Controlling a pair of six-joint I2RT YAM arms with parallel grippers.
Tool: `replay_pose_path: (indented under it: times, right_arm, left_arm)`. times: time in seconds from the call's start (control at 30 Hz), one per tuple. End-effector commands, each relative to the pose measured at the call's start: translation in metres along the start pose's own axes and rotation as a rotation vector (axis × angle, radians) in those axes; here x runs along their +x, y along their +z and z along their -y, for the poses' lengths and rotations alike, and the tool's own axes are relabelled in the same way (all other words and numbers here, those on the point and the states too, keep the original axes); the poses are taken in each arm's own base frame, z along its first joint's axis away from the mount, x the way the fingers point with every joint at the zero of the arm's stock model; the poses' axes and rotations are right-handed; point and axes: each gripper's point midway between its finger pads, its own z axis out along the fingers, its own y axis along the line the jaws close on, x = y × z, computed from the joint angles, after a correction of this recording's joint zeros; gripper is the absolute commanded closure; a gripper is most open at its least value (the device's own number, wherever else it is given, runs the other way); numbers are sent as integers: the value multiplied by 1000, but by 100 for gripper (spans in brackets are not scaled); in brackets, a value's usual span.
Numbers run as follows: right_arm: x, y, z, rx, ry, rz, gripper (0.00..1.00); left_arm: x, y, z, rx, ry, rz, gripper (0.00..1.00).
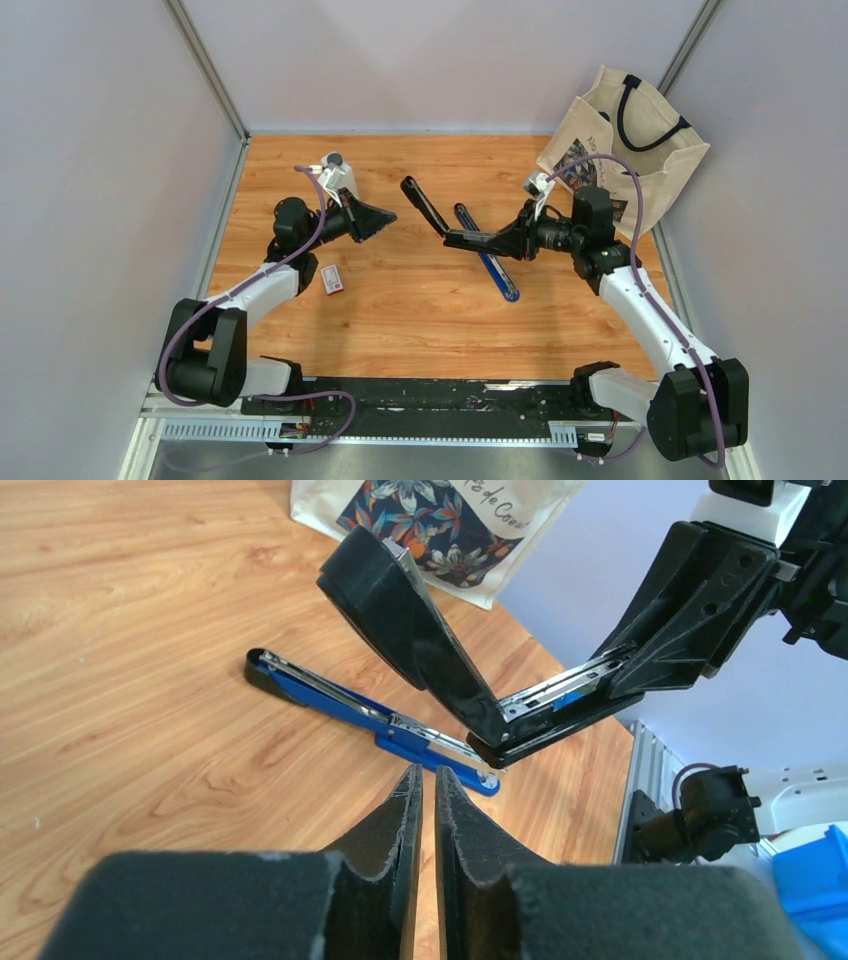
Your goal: Load the staples into the stapler
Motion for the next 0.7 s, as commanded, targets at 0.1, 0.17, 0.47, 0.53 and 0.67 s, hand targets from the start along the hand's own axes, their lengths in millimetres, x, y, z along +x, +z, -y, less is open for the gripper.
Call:
replay_pose_path:
  times: [0.1, 0.17, 0.47, 0.53, 0.67]
  right_arm:
    - [5, 3, 13, 112, -150, -2, 100]
    - [9, 6, 19, 136, -157, -12, 100]
    - [28, 27, 32, 232, -192, -45, 100]
    - [33, 31, 35, 247, -192, -61, 100]
    - [35, 41, 41, 285, -206, -62, 100]
  left_arm:
    - [-4, 6, -3, 38, 24, 3, 78]
    - [-6, 5, 0, 46, 35, 7, 76]
    - [-29, 1, 15, 48, 172, 30, 73]
    - [-29, 0, 15, 47, 186, 26, 73]
    - [-26, 0, 12, 36, 183, 14, 73]
